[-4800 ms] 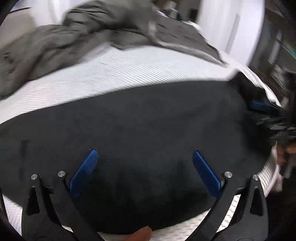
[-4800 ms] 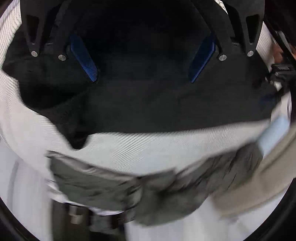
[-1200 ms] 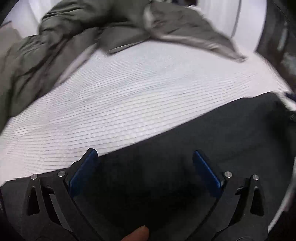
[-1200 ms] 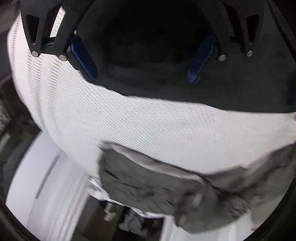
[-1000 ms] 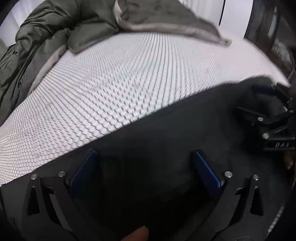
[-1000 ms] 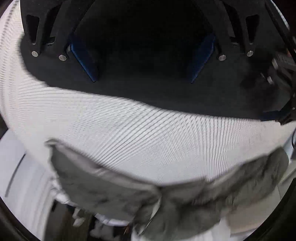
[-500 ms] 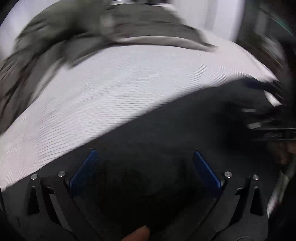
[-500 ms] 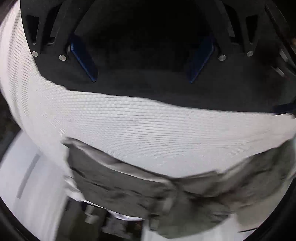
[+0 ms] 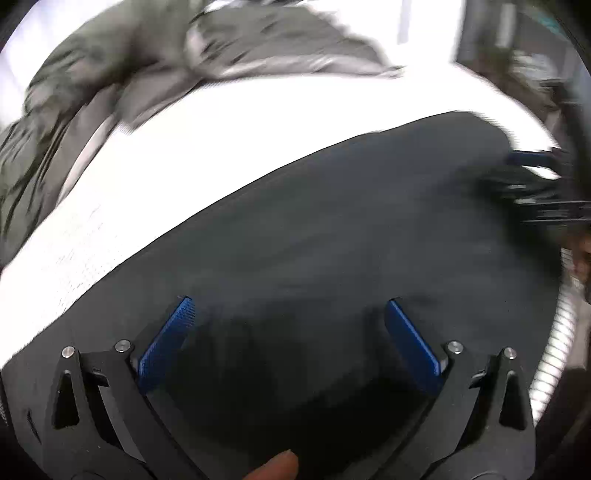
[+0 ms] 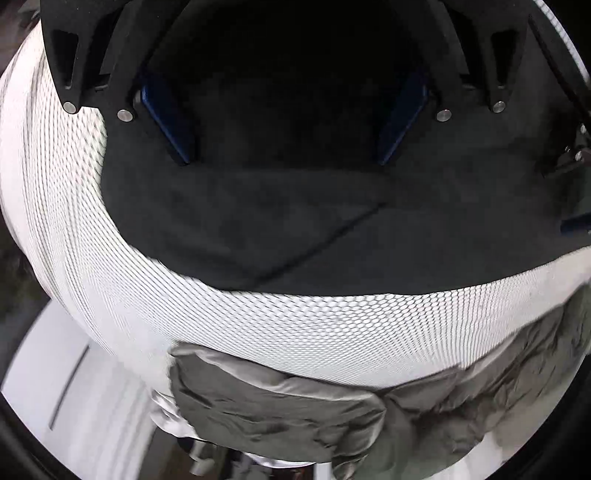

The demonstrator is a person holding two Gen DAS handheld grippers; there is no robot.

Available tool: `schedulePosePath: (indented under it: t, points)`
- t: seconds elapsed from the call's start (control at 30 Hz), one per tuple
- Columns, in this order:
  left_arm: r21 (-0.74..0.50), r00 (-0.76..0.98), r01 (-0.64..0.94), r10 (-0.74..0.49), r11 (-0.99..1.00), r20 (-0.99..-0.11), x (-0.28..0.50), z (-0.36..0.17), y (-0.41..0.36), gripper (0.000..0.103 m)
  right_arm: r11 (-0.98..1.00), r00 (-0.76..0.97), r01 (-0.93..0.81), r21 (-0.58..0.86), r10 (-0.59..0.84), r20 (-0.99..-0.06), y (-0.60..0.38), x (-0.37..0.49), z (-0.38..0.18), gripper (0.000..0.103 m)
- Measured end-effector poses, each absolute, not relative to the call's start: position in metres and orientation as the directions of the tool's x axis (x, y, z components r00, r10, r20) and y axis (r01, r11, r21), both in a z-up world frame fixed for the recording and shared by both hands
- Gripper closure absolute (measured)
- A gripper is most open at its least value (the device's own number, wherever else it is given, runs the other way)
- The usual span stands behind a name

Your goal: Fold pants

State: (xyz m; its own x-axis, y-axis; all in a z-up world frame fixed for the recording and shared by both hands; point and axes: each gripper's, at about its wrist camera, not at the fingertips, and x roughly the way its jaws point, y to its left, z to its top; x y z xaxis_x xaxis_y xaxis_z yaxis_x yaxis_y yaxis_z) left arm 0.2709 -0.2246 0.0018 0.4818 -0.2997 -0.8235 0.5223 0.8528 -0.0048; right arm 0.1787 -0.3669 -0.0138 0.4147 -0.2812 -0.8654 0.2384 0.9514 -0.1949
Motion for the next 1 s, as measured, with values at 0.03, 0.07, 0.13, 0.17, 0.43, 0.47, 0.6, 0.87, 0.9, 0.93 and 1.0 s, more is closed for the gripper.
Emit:
schedulePosePath:
  t: [0.03, 0.07, 0.13, 0.17, 0.43, 0.47, 0.6, 0.87, 0.9, 0.93, 1.0]
  points:
    - [-0.008, 0.478, 0.573, -0.341, 0.820, -0.810, 0.258, 0.008, -0.238, 0.001, 0.947, 0.417, 0.231, -0.225, -0.305, -0.856, -0.362, 0.174, -0.011, 0.004]
    - [0.000, 0.468, 0.615, -0.365, 0.789, -0.805, 0.244, 0.011, -0.247, 0.001, 0.947, 0.436, 0.192, -0.257, -0.317, -0.842, -0.351, 0.168, -0.008, 0.004]
    - [0.017, 0.435, 0.676, -0.380, 0.737, -0.816, 0.232, 0.002, -0.268, 0.001, 0.958, 0.449, 0.134, -0.254, -0.287, -0.846, -0.341, 0.165, -0.011, 0.004]
    - [0.045, 0.410, 0.697, -0.346, 0.715, -0.844, 0.225, -0.011, -0.282, 0.001, 0.961, 0.440, 0.116, -0.250, -0.275, -0.855, -0.340, 0.165, -0.016, 0.004]
    - [-0.021, 0.368, 0.656, -0.344, 0.755, -0.864, 0.217, -0.011, -0.242, 0.000, 0.969, 0.423, 0.061, -0.241, -0.244, -0.873, -0.361, 0.176, -0.025, 0.004]
    - [-0.008, 0.387, 0.643, -0.334, 0.766, -0.860, 0.218, -0.007, -0.229, 0.000, 0.960, 0.428, 0.054, -0.274, -0.270, -0.863, -0.355, 0.176, -0.024, 0.004]
    - [-0.057, 0.424, 0.613, -0.389, 0.788, -0.818, 0.214, 0.010, -0.181, 0.000, 0.969, 0.469, 0.010, -0.248, -0.224, -0.854, -0.341, 0.170, -0.014, 0.004]
    - [-0.089, 0.390, 0.624, -0.408, 0.776, -0.825, 0.242, -0.012, -0.163, 0.001, 0.973, 0.502, -0.013, -0.229, -0.191, -0.844, -0.300, 0.179, -0.003, 0.004]
    - [-0.062, 0.384, 0.646, -0.394, 0.761, -0.835, 0.236, -0.016, -0.172, 0.001, 0.980, 0.513, -0.041, -0.197, -0.148, -0.845, -0.288, 0.183, -0.003, 0.004]
    - [-0.040, 0.383, 0.648, -0.371, 0.761, -0.846, 0.234, -0.020, -0.176, 0.001, 0.984, 0.517, -0.062, -0.166, -0.111, -0.849, -0.281, 0.188, -0.004, 0.004]
    - [-0.057, 0.360, 0.626, -0.353, 0.778, -0.864, 0.234, -0.027, -0.170, 0.001, 0.993, 0.493, -0.109, -0.047, 0.014, -0.870, -0.267, 0.202, -0.014, 0.004]
